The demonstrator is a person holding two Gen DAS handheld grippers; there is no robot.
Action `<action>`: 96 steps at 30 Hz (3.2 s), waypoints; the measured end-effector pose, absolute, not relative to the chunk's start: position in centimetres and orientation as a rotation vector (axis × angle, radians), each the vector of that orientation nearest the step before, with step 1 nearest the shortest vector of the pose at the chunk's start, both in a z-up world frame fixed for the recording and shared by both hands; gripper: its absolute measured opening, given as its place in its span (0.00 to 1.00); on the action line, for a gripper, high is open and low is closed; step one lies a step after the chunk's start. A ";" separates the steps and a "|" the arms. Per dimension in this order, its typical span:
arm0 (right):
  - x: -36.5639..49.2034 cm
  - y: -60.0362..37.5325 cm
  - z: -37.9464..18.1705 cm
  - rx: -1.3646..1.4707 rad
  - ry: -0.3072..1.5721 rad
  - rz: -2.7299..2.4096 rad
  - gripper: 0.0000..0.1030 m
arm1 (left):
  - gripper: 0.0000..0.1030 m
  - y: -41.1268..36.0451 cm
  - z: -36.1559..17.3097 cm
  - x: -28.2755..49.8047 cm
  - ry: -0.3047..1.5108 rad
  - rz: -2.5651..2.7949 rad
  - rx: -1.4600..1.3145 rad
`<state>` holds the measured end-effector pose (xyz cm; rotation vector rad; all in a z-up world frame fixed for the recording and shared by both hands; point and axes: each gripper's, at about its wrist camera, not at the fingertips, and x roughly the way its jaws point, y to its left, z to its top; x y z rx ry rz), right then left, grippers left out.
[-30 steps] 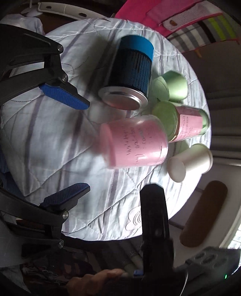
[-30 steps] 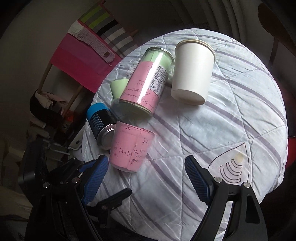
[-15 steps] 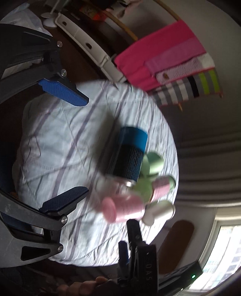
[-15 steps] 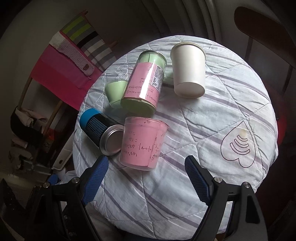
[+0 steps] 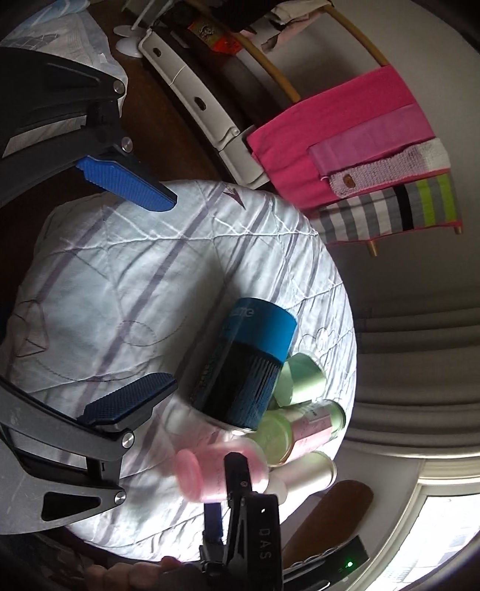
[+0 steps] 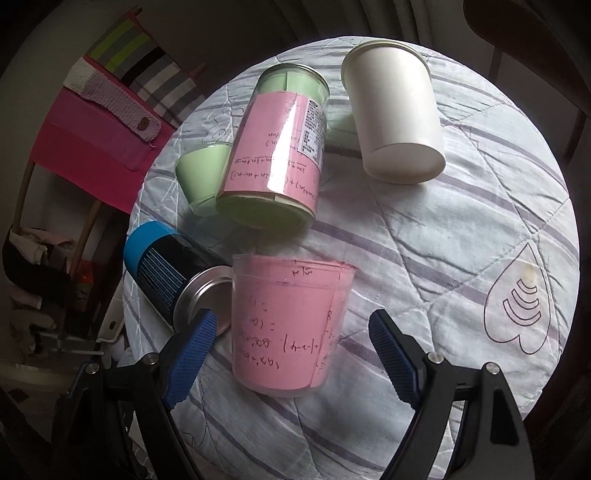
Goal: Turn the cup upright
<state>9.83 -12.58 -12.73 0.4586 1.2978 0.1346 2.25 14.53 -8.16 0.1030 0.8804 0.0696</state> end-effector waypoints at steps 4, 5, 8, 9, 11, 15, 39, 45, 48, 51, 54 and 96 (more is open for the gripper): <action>10.1 -12.6 -12.8 0.460 1.284 0.150 0.83 | 0.88 14.8 -8.9 3.3 0.900 0.084 0.077; 10.2 -12.6 -12.9 0.454 1.289 0.150 0.81 | 0.88 14.9 -9.0 3.5 0.902 0.080 0.071; 10.7 -12.6 -13.9 0.476 1.322 0.175 0.68 | 0.88 15.1 -9.4 4.1 0.907 0.095 0.075; 10.8 -12.7 -14.2 0.497 1.324 0.189 0.65 | 0.88 15.1 -9.5 4.3 0.908 0.102 0.075; 10.6 -12.6 -14.3 0.498 1.313 0.207 0.63 | 0.88 15.2 -9.7 4.6 0.911 0.100 0.070; 9.7 -12.4 -13.2 0.441 1.215 0.212 0.62 | 0.88 15.3 -9.9 5.3 0.927 0.096 0.044; 5.9 -12.0 -10.6 0.115 0.691 0.111 0.62 | 0.88 14.7 -11.0 6.4 0.945 0.110 0.023; 5.5 -11.8 -11.2 0.092 0.727 0.100 0.62 | 0.88 14.8 -11.3 6.4 0.959 0.106 0.011; 4.6 -11.4 -11.7 0.059 0.729 0.096 0.63 | 0.88 14.9 -11.4 6.4 0.958 0.107 0.012; 3.8 -11.4 -11.8 0.052 0.708 0.094 0.63 | 0.88 15.0 -11.5 6.4 0.966 0.112 0.018; 3.5 -11.1 -12.2 0.032 0.731 0.102 0.63 | 0.88 15.1 -11.7 6.3 0.973 0.110 0.010; -10.6 -10.6 1.0 -0.047 0.475 -0.019 0.81 | 0.98 10.3 0.0 -11.3 0.553 0.004 0.034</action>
